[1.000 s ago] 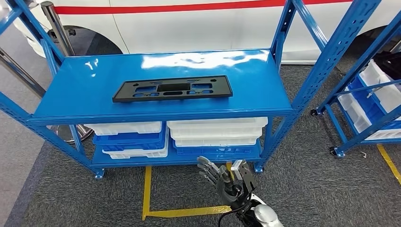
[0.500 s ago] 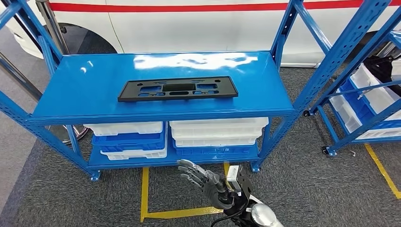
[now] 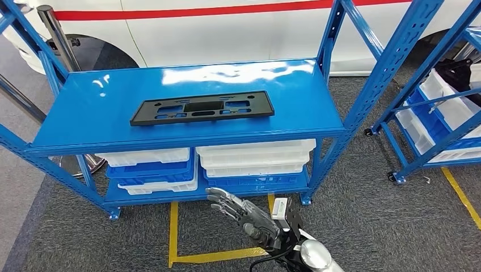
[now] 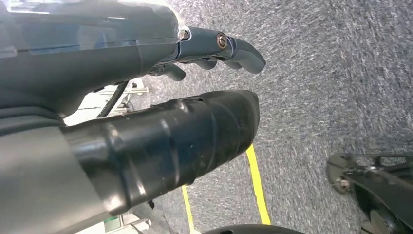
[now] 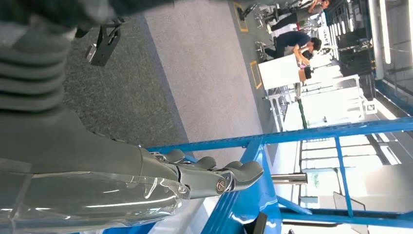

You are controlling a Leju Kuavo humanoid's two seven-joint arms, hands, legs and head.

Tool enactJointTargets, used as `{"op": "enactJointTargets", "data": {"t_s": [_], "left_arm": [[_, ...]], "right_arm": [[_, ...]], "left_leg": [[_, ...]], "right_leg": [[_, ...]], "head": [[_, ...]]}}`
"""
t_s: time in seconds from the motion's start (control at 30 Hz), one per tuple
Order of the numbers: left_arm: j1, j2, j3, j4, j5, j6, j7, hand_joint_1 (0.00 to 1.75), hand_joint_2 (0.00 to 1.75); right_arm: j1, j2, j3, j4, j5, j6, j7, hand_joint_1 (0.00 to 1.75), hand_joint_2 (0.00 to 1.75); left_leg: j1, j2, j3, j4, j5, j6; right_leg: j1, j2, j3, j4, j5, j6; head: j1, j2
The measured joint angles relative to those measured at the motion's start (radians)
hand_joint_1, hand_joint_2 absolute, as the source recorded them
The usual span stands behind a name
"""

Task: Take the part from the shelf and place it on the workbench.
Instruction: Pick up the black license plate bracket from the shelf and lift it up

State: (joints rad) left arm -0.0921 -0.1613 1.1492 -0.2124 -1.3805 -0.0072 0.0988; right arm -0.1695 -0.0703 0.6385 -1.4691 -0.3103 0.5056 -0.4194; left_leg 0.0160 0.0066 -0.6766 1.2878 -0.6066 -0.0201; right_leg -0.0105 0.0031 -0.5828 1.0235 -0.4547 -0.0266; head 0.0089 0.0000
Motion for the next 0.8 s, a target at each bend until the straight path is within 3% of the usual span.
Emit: {"op": "enactJointTargets", "data": {"t_s": [0.03,0.1,0.17,0.27,0.33,0.43,0.5,0.53,0.57,0.6,0.67,0.73,0.8], "left_arm": [[0.000,0.000,0.000,0.000,0.000,0.000,0.000,0.00,0.00],[0.000,0.000,0.000,0.000,-0.001,0.000,-0.001,0.00,0.00],[-0.001,0.000,0.000,0.001,-0.001,-0.001,-0.002,0.00,0.00],[-0.002,0.000,0.000,0.001,-0.001,-0.002,-0.006,0.00,0.00],[-0.001,-0.001,0.000,0.001,-0.001,-0.002,-0.008,0.00,0.00],[-0.002,-0.001,0.000,0.001,-0.001,-0.001,-0.009,0.00,0.00],[-0.002,-0.001,0.000,0.002,0.000,0.000,-0.009,0.00,0.00],[-0.002,-0.001,0.000,0.002,0.000,0.000,-0.009,0.00,0.00],[-0.002,-0.001,0.000,0.002,0.001,0.001,-0.009,0.00,0.00],[-0.002,-0.002,0.000,0.002,0.002,0.001,-0.009,0.00,0.00],[-0.002,-0.004,0.000,0.003,0.003,0.001,-0.009,0.00,0.00],[-0.002,-0.005,0.000,0.003,0.003,0.001,-0.009,0.00,0.00],[-0.004,-0.005,0.000,0.003,0.004,0.001,-0.009,0.00,0.00]], "right_arm": [[0.000,0.000,0.002,-0.001,0.002,-0.003,0.000,0.00,0.87],[-0.001,-0.001,0.005,-0.005,0.004,-0.007,-0.001,0.00,0.00],[-0.003,-0.002,0.006,-0.009,0.005,-0.008,-0.002,0.00,0.00],[-0.006,-0.003,0.008,-0.013,0.005,-0.008,-0.002,0.00,0.00],[-0.007,-0.003,0.008,-0.016,0.005,-0.009,-0.003,0.00,0.00],[-0.009,-0.005,0.008,-0.018,0.005,-0.009,-0.003,0.00,0.00],[-0.008,-0.008,0.008,-0.018,0.005,-0.009,-0.003,0.00,0.00],[-0.008,-0.009,0.008,-0.018,0.005,-0.009,-0.003,0.00,0.00],[-0.008,-0.010,0.008,-0.018,0.005,-0.009,-0.003,0.00,0.00],[-0.009,-0.011,0.008,-0.018,0.005,-0.009,-0.003,0.00,0.00],[-0.010,-0.011,0.009,-0.020,0.005,-0.009,-0.003,0.00,0.00],[-0.010,-0.012,0.009,-0.023,0.005,-0.009,-0.003,0.00,0.00],[-0.010,-0.013,0.009,-0.024,0.005,-0.009,-0.003,0.00,0.00]], "left_leg": [[0.001,0.000,0.004,-0.013,0.021,-0.001],[0.005,0.000,0.057,-0.133,0.092,-0.001],[0.003,-0.003,0.103,-0.237,0.130,0.005],[0.000,-0.005,0.108,-0.258,0.133,0.023],[0.001,-0.003,0.109,-0.264,0.139,0.038],[0.001,-0.001,0.108,-0.267,0.141,0.052],[-0.002,0.000,0.108,-0.267,0.141,0.054],[-0.003,0.000,0.109,-0.267,0.140,0.054],[-0.004,-0.001,0.111,-0.267,0.140,0.054],[-0.005,-0.001,0.114,-0.267,0.138,0.053],[-0.008,-0.001,0.115,-0.266,0.135,0.047],[-0.009,0.000,0.115,-0.267,0.134,0.037],[-0.008,0.000,0.117,-0.268,0.132,0.027]], "right_leg": [[0.000,0.001,0.001,0.002,-0.001,0.001],[-0.002,0.004,0.003,0.006,-0.005,0.006],[0.001,0.006,0.001,0.013,-0.010,0.016],[0.004,0.007,-0.003,0.013,-0.008,0.033],[0.000,0.006,-0.013,0.036,-0.026,0.042],[-0.002,0.002,-0.086,0.193,-0.109,0.051],[-0.003,0.002,-0.132,0.283,-0.131,0.052],[-0.002,0.002,-0.133,0.281,-0.117,0.050],[-0.002,0.002,-0.112,0.237,-0.084,0.046],[0.000,0.002,-0.078,0.166,-0.048,0.039],[0.008,-0.001,-0.020,0.045,-0.008,0.027],[0.014,-0.001,-0.007,0.012,-0.008,0.022],[0.010,0.001,-0.002,0.003,-0.004,0.016]], "head": [[0.000,0.000],[0.000,0.000],[0.000,0.000],[0.001,0.000],[0.001,0.000],[0.001,0.000],[0.001,0.000],[0.001,0.000],[0.001,0.000],[0.001,0.000],[0.001,0.000],[0.000,0.000],[0.000,0.000]]}}
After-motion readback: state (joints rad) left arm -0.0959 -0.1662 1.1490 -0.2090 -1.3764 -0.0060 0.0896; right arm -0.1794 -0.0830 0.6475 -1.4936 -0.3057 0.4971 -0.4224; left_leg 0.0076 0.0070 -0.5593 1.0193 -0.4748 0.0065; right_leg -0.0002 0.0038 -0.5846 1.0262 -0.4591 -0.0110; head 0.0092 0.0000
